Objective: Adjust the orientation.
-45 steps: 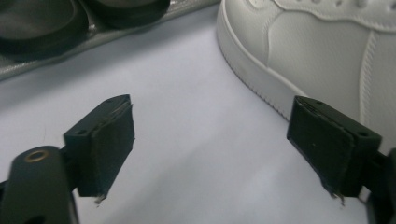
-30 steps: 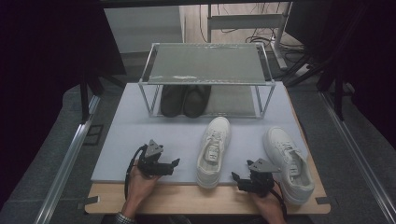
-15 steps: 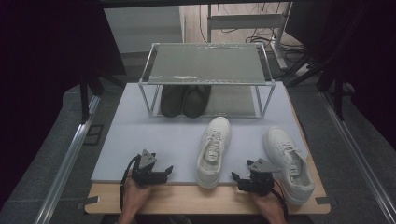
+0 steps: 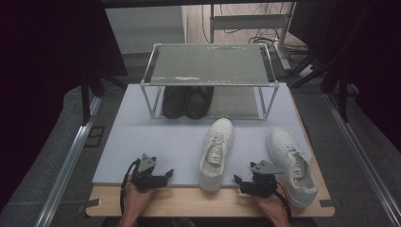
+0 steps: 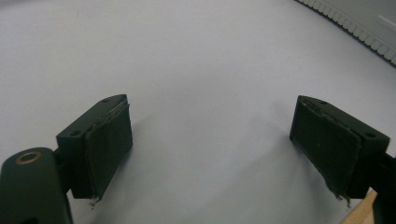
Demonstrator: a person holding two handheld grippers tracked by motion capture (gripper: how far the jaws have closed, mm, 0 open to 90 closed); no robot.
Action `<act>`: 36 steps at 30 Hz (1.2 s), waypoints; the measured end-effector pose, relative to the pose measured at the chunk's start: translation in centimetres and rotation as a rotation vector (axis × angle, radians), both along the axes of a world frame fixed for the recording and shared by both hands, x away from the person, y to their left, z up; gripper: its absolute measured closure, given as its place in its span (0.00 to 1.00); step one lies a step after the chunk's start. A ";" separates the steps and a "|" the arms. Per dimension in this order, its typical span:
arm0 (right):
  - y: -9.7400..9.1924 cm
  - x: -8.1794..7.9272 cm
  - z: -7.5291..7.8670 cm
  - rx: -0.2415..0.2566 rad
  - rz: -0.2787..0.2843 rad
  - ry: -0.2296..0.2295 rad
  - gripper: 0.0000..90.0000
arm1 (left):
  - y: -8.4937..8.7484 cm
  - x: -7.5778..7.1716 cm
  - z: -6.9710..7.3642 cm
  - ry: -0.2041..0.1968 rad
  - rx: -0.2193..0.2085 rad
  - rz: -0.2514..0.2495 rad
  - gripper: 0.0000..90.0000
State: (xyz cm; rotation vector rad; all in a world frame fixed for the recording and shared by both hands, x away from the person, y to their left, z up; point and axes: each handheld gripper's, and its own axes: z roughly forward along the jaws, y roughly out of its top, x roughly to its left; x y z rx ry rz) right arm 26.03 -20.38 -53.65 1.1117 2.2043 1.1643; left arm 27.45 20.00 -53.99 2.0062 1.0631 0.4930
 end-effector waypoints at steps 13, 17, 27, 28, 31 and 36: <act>0.0 0.1 1.3 0.045 0.011 0.080 0.41 | 0.0 0.0 0.0 0.001 -0.002 0.000 0.14; 0.3 0.2 2.0 0.053 0.037 0.100 0.43 | 0.0 0.0 0.0 0.001 -0.001 0.000 0.14; 1.4 -0.1 4.6 0.057 0.074 0.093 0.66 | 0.0 0.0 0.0 0.001 -0.001 0.000 0.14; 1.3 -0.1 4.8 0.072 0.080 0.096 0.69 | 0.0 0.0 0.0 0.001 -0.001 0.000 0.14; 1.3 0.3 5.2 0.083 0.116 0.122 0.77 | 0.0 0.0 0.0 0.001 -0.001 0.000 0.14; 1.3 0.5 6.2 0.127 0.178 0.126 0.93 | 0.0 0.0 0.0 0.001 -0.001 0.000 0.14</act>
